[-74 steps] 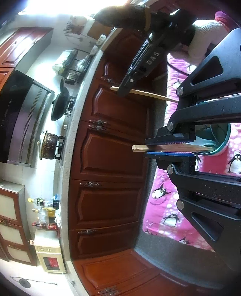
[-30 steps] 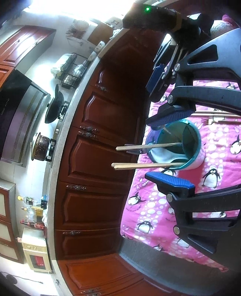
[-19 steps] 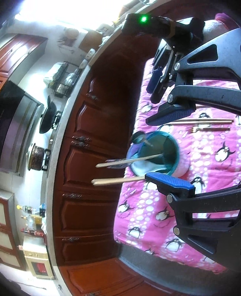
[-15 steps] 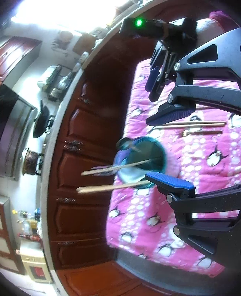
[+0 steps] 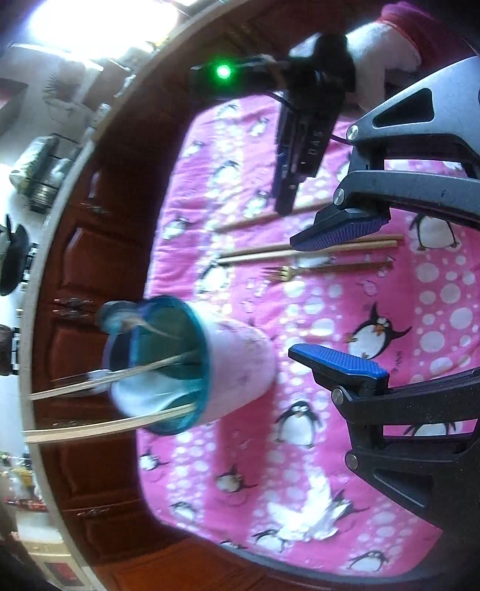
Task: Organize utensils
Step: 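Move both tools back to the cloth and grasp a chopstick with the right tool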
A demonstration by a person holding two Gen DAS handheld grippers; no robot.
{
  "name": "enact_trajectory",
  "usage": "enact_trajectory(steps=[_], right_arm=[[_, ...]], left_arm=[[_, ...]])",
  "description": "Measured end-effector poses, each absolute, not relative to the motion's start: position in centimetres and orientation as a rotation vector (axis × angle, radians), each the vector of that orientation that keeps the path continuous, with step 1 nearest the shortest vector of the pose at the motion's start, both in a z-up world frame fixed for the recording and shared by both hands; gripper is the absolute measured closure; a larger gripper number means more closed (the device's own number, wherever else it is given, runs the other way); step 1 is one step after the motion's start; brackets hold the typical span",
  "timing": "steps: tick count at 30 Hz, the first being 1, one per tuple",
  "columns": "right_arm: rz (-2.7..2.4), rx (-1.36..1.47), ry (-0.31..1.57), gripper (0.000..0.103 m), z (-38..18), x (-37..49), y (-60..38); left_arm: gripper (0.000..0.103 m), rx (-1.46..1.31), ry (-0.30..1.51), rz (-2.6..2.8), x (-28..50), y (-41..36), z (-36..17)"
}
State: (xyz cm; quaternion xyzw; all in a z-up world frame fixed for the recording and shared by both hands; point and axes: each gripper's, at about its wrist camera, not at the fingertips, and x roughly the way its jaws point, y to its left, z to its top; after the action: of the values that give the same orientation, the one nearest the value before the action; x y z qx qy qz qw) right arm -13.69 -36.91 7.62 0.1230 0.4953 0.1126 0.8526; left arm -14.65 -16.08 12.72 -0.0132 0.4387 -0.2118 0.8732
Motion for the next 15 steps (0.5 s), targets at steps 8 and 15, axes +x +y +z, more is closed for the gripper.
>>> enact_trajectory(steps=[8,15], right_arm=[[0.210,0.260,1.122,0.080,4.9,-10.4,-35.0],[0.235,0.338,1.127,0.091,4.0,-8.8,-35.2]], left_arm=[[0.051,-0.034,0.954,-0.424,-14.4,-15.5,11.2],[0.051,-0.045,0.979,-0.430,-13.8,-15.9,10.4]])
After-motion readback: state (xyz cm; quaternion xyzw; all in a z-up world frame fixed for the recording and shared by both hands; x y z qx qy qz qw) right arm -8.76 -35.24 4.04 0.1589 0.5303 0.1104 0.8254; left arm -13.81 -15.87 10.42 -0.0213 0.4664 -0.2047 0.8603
